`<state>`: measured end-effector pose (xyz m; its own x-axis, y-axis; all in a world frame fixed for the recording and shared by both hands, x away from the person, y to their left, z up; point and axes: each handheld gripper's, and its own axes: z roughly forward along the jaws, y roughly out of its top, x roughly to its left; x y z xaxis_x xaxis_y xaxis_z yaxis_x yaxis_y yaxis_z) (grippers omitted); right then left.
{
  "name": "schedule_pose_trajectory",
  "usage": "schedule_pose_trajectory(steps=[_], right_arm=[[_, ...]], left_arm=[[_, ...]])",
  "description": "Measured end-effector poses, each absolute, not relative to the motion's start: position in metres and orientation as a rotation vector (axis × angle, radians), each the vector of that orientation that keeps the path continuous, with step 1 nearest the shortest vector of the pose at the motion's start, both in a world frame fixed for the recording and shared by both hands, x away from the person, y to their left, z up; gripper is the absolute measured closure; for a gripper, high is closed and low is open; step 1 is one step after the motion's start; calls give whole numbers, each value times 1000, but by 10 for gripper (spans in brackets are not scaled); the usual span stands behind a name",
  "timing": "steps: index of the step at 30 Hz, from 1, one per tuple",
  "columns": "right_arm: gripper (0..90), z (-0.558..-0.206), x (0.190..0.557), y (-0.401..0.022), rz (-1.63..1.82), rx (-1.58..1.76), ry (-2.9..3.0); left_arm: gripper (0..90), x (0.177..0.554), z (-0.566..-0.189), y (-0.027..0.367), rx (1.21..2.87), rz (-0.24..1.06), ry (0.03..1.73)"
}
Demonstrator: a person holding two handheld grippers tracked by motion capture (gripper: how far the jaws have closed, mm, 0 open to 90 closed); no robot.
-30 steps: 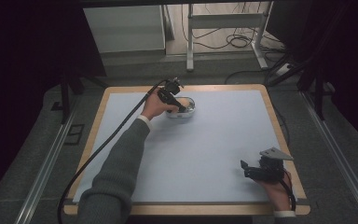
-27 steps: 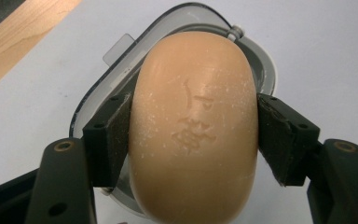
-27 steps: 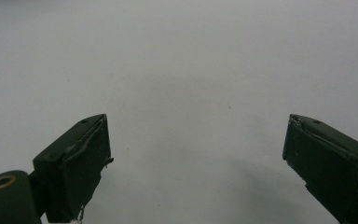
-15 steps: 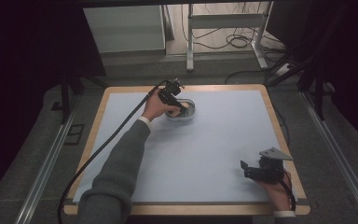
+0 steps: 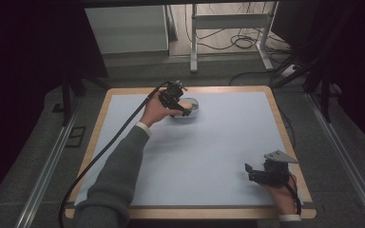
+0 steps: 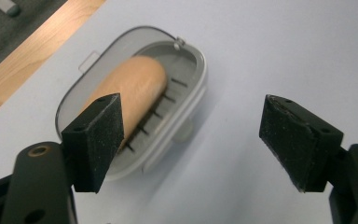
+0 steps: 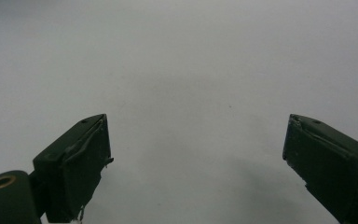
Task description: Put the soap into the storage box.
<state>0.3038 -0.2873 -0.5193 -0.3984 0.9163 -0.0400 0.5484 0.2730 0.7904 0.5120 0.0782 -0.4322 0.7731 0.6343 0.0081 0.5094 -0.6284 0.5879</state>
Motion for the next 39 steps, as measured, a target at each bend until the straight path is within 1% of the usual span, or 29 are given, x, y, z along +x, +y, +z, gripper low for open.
schedule_pose_trajectory(steps=[4,8,10,13,15,16,22,25,26,31,33,34,36,39], right_arm=[[75,-519,303,-288,972,1311,2052],[75,-517,303,-287,975,1308,2047],[75,-517,303,-287,977,1308,2046],[75,-516,303,-286,980,1302,2050],[75,-515,303,-285,987,1300,2046],[75,-515,303,-285,987,1300,2046],[75,-515,302,-285,986,1297,2047],[75,-514,302,-285,989,1298,2044],[75,-514,302,-285,989,1298,2044],[75,-514,302,-285,988,1295,2046],[75,-513,301,-285,994,1291,2045],[75,-513,301,-285,994,1291,2045],[75,-512,301,-286,999,1291,2039],[75,-512,300,-286,998,1290,2038]], left_arm=[[215,498,-429,88,2383,348,873],[205,478,-428,101,2349,340,883],[195,474,-429,104,2344,338,893],[191,459,-430,115,2329,380,923],[184,445,-432,124,2307,380,917],[185,445,-432,124,2307,380,917],[182,417,-439,143,2274,379,922],[180,398,-443,157,2213,379,908],[180,398,-443,157,2213,379,908],[179,376,-455,174,2164,370,946],[179,360,-465,185,2138,373,977],[180,360,-465,185,2138,373,977],[180,345,-477,196,2124,377,1006],[181,336,-484,204,2108,375,1033]])
